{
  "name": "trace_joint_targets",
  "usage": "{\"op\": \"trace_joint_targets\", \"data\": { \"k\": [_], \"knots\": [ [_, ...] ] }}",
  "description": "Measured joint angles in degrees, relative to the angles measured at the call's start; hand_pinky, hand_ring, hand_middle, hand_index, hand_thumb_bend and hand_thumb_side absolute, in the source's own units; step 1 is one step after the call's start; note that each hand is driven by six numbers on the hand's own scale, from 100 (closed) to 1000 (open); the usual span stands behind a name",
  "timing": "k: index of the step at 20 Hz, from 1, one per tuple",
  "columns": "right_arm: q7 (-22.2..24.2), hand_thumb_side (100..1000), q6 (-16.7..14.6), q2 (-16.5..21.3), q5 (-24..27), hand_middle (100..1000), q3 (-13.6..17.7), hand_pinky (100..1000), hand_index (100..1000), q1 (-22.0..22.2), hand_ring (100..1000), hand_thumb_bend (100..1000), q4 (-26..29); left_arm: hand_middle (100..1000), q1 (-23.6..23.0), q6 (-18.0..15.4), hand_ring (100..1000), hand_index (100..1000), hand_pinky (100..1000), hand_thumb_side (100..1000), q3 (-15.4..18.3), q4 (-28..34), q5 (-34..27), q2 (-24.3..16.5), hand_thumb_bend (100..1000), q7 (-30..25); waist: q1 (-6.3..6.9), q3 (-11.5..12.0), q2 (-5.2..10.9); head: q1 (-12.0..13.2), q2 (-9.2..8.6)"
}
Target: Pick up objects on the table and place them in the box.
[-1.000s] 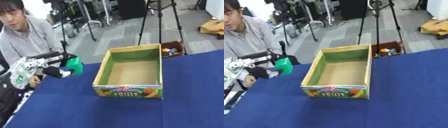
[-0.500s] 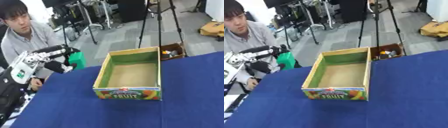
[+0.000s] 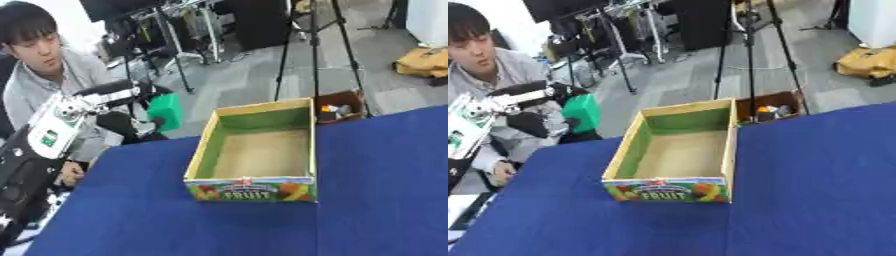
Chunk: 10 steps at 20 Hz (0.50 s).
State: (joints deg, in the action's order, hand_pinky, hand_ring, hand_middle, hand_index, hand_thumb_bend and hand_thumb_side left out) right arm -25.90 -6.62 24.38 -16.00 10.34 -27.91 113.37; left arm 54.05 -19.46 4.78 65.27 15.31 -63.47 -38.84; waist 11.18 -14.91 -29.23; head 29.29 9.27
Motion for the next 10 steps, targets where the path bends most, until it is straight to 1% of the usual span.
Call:
{"op": "trace_joint_targets", "data": {
  "k": [10],
  "knots": [
    [0.2, 840, 0.1, -0.4, 0.0, 474, -0.2, 958, 674, -0.4, 836, 100, 0.0, 605, 2.7, 1.8, 747, 550, 754, 414, -2.4, 3.4, -3.1, 2.1, 100, -0.6, 0.48, -0.9, 0.07, 0.4, -0.02]
  ]
}}
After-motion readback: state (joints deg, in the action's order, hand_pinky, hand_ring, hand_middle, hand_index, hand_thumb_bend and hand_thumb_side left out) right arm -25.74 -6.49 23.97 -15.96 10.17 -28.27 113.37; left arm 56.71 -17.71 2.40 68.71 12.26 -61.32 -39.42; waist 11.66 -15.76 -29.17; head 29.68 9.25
